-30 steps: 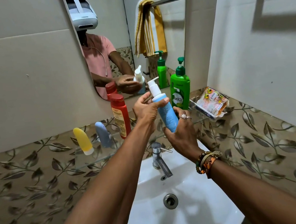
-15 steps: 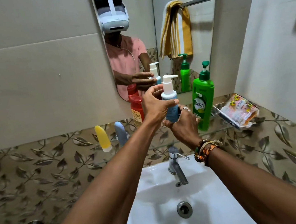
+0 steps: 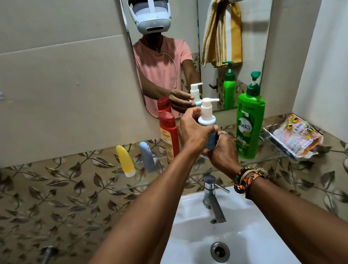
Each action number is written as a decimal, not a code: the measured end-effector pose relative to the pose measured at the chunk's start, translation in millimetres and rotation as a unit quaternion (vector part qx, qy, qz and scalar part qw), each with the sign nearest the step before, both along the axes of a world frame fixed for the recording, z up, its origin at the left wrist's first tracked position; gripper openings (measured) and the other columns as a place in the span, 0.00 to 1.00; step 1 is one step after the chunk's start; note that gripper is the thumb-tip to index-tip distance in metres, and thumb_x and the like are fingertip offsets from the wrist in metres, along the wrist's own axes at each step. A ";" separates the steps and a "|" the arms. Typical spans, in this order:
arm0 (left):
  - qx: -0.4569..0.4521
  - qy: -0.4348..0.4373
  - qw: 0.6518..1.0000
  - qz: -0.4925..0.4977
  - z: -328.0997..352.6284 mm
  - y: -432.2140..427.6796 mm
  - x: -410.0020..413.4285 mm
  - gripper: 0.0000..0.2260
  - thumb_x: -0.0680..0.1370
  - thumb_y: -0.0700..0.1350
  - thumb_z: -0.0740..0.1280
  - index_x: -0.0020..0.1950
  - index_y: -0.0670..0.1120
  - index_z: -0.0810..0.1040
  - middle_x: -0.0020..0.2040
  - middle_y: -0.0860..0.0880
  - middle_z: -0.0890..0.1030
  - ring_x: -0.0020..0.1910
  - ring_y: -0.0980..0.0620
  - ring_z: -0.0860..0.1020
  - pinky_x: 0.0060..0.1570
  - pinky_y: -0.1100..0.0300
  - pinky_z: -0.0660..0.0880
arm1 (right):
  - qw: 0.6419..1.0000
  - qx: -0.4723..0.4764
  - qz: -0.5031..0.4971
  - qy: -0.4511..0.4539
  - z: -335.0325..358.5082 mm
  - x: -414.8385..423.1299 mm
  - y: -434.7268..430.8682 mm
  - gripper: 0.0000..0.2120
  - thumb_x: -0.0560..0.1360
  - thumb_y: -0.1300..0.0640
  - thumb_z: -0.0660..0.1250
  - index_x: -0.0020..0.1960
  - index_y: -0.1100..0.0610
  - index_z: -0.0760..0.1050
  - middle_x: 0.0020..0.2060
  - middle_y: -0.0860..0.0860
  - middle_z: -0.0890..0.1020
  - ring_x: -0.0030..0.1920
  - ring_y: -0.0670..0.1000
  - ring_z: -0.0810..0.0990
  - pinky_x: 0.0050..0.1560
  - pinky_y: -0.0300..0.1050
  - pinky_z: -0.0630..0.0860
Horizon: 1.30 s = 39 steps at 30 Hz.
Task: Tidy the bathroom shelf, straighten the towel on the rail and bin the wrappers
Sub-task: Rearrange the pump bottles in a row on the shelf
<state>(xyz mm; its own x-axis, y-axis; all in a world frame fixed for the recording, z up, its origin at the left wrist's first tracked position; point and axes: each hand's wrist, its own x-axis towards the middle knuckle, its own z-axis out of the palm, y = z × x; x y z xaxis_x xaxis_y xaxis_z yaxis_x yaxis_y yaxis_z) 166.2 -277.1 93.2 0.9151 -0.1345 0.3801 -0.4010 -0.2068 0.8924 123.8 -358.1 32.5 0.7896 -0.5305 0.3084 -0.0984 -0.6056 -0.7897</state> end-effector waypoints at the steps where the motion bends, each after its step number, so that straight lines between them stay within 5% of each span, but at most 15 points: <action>1: 0.001 0.003 1.000 0.003 -2.0 -1.7 0.6 0.30 0.60 0.39 0.83 0.61 0.45 0.79 0.57 0.47 0.84 0.55 0.51 0.82 0.57 0.52 0.80 | 1.000 0.001 -0.001 0.002 0.2 -0.5 -1.5 0.24 0.63 0.55 0.80 0.55 0.53 0.75 0.47 0.51 0.83 0.47 0.54 0.82 0.48 0.54 0.81; 21: 0.030 0.005 0.999 0.025 -16.3 -9.2 -1.0 0.28 0.62 0.40 0.83 0.61 0.45 0.79 0.57 0.48 0.84 0.56 0.51 0.81 0.57 0.51 0.79 | 0.999 0.044 0.021 0.006 -15.5 3.1 -13.3 0.24 0.64 0.58 0.80 0.56 0.53 0.74 0.49 0.49 0.82 0.49 0.52 0.81 0.50 0.54 0.80; 28: 0.067 -0.026 0.997 0.041 -17.4 -9.7 -3.8 0.42 0.59 0.43 0.84 0.71 0.46 0.72 0.63 0.47 0.81 0.62 0.50 0.78 0.61 0.50 0.77 | 0.999 0.018 0.026 0.009 -15.8 4.2 -15.3 0.25 0.63 0.58 0.80 0.57 0.54 0.74 0.50 0.50 0.82 0.50 0.53 0.80 0.50 0.54 0.80; 33: 0.103 -0.061 0.991 0.051 -22.6 -6.8 -15.2 0.46 0.62 0.45 0.83 0.76 0.44 0.65 0.70 0.43 0.74 0.69 0.47 0.71 0.69 0.54 0.70 | 1.000 -0.004 0.005 -0.021 -21.0 -9.6 -13.3 0.39 0.60 0.56 0.83 0.67 0.57 0.70 0.61 0.54 0.79 0.60 0.55 0.78 0.58 0.54 0.78; 35: 0.104 -0.087 0.990 0.049 -26.0 -5.5 -21.5 0.45 0.64 0.45 0.82 0.77 0.43 0.64 0.70 0.43 0.73 0.69 0.47 0.71 0.69 0.57 0.69 | 0.999 -0.017 -0.014 -0.034 -23.0 -20.3 -12.7 0.41 0.61 0.55 0.82 0.69 0.57 0.68 0.63 0.54 0.77 0.63 0.55 0.75 0.60 0.55 0.77; 39: 0.061 -0.176 0.980 0.070 -29.0 -3.5 -38.7 0.31 0.70 0.42 0.76 0.71 0.42 0.71 0.63 0.43 0.76 0.61 0.49 0.74 0.62 0.63 0.71 | 0.993 -0.051 -0.041 -0.101 -24.5 -46.4 -15.3 0.31 0.64 0.50 0.80 0.61 0.55 0.70 0.55 0.52 0.76 0.55 0.53 0.76 0.54 0.52 0.78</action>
